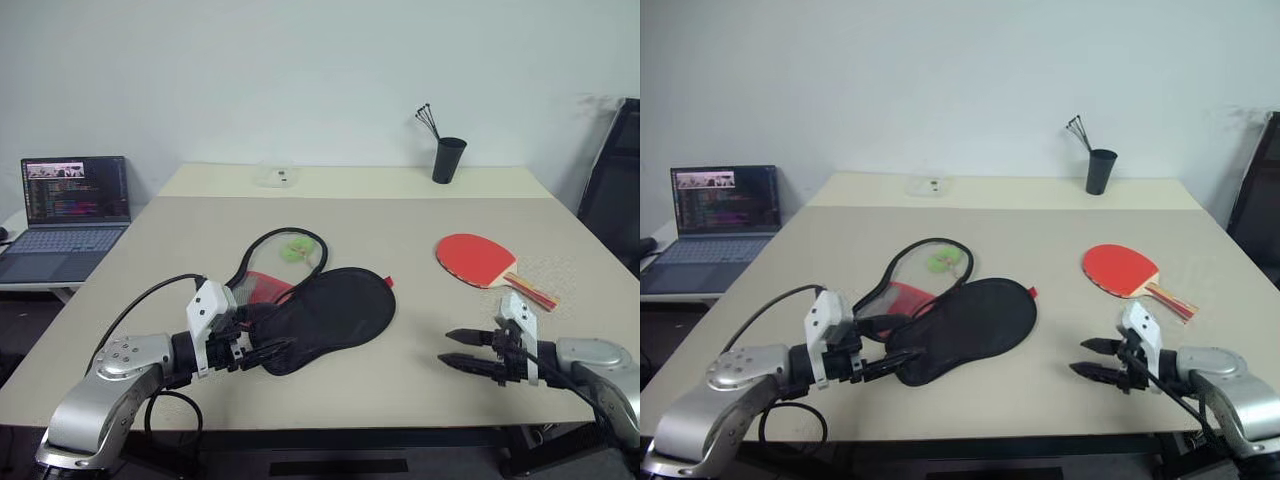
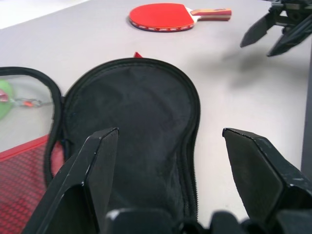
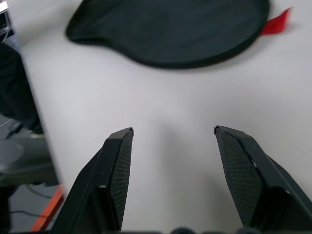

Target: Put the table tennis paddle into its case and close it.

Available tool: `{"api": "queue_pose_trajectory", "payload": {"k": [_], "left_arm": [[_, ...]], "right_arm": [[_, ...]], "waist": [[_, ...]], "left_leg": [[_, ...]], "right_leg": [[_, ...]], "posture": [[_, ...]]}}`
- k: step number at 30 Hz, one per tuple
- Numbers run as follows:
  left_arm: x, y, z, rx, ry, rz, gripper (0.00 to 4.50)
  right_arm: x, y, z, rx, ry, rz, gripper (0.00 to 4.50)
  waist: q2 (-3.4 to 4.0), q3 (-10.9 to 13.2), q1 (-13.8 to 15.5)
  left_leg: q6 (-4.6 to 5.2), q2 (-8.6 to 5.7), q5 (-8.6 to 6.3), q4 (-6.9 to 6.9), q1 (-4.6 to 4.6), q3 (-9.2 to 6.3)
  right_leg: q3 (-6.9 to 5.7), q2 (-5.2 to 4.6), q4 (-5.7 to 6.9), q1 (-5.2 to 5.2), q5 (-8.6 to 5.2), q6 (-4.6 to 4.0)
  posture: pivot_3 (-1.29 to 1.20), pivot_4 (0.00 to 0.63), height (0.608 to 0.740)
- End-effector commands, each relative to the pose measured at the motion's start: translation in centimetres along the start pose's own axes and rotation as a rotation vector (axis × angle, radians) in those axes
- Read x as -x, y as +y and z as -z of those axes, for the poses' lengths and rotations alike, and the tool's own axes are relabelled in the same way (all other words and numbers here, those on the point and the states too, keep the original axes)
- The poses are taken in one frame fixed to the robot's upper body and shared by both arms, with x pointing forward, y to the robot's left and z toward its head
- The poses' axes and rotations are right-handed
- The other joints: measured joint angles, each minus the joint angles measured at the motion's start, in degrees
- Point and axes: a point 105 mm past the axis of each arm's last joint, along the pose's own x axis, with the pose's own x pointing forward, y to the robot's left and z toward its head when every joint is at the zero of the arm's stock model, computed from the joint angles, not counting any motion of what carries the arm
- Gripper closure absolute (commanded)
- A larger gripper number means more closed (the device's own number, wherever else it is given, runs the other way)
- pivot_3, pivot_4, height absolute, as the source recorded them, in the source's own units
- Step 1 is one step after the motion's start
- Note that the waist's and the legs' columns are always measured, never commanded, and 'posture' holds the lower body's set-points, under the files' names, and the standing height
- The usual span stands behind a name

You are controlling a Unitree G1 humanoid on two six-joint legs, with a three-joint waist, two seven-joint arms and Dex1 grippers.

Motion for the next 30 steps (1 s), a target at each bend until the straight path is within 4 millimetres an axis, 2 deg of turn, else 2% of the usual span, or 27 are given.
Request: {"api": "queue_pose_trajectory", "payload": {"k": [1,8,12,13,15,18,19,22,25,30], "left_arm": [[-0.3,0.1,-0.3,-0.026,-0.021,0.0,0.79],[-0.5,0.2,-0.6,-0.008,-0.064,0.018,0.79],[-0.1,0.7,-0.5,-0.026,-0.051,0.009,0.79],[0.2,0.9,-0.5,-0.031,-0.05,-0.004,0.79],[0.5,1.5,-0.7,-0.041,-0.052,-0.038,0.79],[1.0,1.9,-0.6,-0.045,-0.049,-0.055,0.79],[0.8,1.9,-0.7,-0.043,-0.049,-0.054,0.79],[0.2,1.8,-1.2,-0.02,-0.063,-0.01,0.79],[0.6,2.7,-0.6,-0.047,-0.028,-0.007,0.79],[0.9,3.8,-1.2,-0.072,-0.016,0.012,0.79]], "right_arm": [[0.6,0.4,-1.6,0.044,-0.017,0.019,1.58],[0.9,1.0,-3.4,0.029,-0.063,0.044,1.58],[0.8,0.9,-3.3,0.007,-0.062,0.06,1.58],[0.5,1.0,-3.2,-0.003,-0.063,0.059,1.58],[-0.2,0.5,-3.2,-0.021,-0.079,0.071,1.22],[-1.4,0.1,-3.9,-0.039,-0.116,0.076,0.36],[-2.1,-1.0,-4.2,-0.044,-0.126,0.131,0.05],[-3.2,-4.3,-4.2,-0.113,-0.12,0.299,0.01],[-4.3,-4.6,-3.5,-0.206,-0.11,0.329,0.01],[-6.5,-3.4,-3.5,-0.347,-0.119,0.251,0.01]], "waist": [[0.0,0.0,-0.04],[-0.01,0.0,0.04],[-0.01,0.0,0.04],[-0.01,0.0,0.04],[-0.01,0.0,-0.01],[-0.01,0.0,-0.18],[-0.01,0.0,-0.18],[-0.01,0.0,-0.21],[-0.04,-0.03,0.17],[-0.04,-0.03,0.02]], "left_leg": [[0.0,0.0,0.0,0.0,0.04,0.0],[0.0,-0.02,0.0,0.02,-0.01,0.0],[0.0,-0.03,0.0,0.02,-0.03,0.0],[0.0,-0.02,0.0,0.02,-0.01,0.0],[0.0,-0.01,0.0,0.03,-0.01,-0.01],[0.0,-0.01,0.0,0.03,0.04,0.03],[0.0,0.0,0.0,0.02,0.04,0.02],[0.0,-0.01,0.0,0.06,0.04,0.03],[0.0,-0.03,0.01,0.02,0.0,0.0],[0.0,0.0,0.0,0.02,-0.22,-0.03]], "right_leg": [[0.02,0.0,0.03,0.01,0.0,0.0],[-0.01,0.01,-0.01,0.01,0.01,0.01],[0.0,0.0,-0.03,0.01,0.01,0.02],[0.0,0.0,-0.02,0.01,0.01,0.02],[-0.01,0.01,-0.01,0.01,0.01,0.02],[0.03,0.03,0.04,0.01,0.01,0.02],[0.02,0.04,0.04,0.01,0.01,0.02],[0.04,0.09,0.07,0.01,0.03,0.02],[0.02,0.07,0.04,0.01,0.03,0.01],[0.0,0.07,0.02,-0.17,0.03,-0.01]], "posture": [[0.0,0.15,0.74],[0.0,0.15,0.74],[0.0,0.15,0.74],[0.0,0.15,0.74],[0.0,0.15,0.74],[0.0,0.15,0.74],[0.0,0.15,0.74],[0.0,0.15,0.74],[0.0,0.15,0.74],[0.0,0.15,0.74]]}}
